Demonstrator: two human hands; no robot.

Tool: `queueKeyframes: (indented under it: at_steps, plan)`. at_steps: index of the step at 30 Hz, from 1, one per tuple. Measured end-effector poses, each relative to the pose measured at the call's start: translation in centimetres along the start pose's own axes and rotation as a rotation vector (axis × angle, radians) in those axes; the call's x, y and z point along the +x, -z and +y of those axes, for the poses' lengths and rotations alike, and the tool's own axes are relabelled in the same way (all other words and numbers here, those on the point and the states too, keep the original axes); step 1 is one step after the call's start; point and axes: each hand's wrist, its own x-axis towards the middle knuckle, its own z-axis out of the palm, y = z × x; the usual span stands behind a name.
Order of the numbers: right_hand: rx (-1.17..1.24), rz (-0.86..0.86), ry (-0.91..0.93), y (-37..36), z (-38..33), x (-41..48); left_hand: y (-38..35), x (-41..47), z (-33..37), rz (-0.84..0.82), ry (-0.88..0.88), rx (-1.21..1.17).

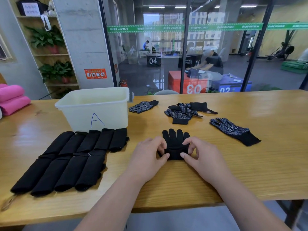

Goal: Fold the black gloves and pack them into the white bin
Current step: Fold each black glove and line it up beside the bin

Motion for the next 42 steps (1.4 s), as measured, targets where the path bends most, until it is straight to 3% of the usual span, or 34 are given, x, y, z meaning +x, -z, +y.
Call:
queueKeyframes:
  at_steps: [12,22,29,37,42]
  plan:
    - [-0.394,0.117,0.18,-1.1,0.1,0.1,-0.8,0.1,0.0,0.062,-0.201,0.311]
    - [-0.325,0.009,0.087,-0.5,-0.3,-0.2,-0.5,0.1,0.0,0.019,-0.129,0.251]
    - [-0.218,0.002,0.055,-0.2,-0.2,-0.1,0.0,0.0,0.1,0.011,-0.052,0.149]
    - [0.098,0.004,-0.053,0.2,0.2,0.0,-0.2,0.2,-0.5,0.004,0.089,-0.051]
    - [0.07,0.023,-0.078,0.0,0.4,0.2,-0.3,0.3,-0.2,-0.009,0.076,-0.057]
